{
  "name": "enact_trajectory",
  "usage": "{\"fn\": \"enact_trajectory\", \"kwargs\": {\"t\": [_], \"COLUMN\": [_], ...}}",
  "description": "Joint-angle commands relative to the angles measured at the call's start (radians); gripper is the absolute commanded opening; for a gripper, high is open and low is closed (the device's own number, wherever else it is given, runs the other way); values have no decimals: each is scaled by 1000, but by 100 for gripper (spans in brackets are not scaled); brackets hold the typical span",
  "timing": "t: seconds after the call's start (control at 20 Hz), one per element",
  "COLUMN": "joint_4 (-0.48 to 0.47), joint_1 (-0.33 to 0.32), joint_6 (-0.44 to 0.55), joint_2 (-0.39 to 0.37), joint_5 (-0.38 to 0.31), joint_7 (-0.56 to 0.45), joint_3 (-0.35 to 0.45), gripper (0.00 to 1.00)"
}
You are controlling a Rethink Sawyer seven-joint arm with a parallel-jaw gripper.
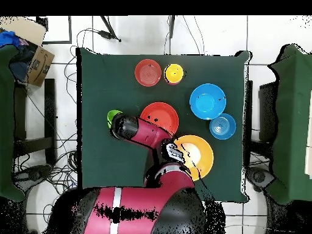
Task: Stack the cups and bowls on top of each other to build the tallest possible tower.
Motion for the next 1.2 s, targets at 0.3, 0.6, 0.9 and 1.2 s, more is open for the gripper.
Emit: {"fn": "enact_trajectory", "kwargs": {"t": [0.3, 0.6, 0.9, 1.2], "joint_4": [12, 10, 12, 9], "joint_1": [-30, -19, -18, -36], "joint_6": [153, 172, 166, 16], "joint_2": [-34, -36, -34, -72], "joint_5": [11, -11, -28, -61], "joint_7": [88, 79, 66, 71], "joint_3": [144, 119, 106, 73], "gripper": [100, 0, 0, 0]}}
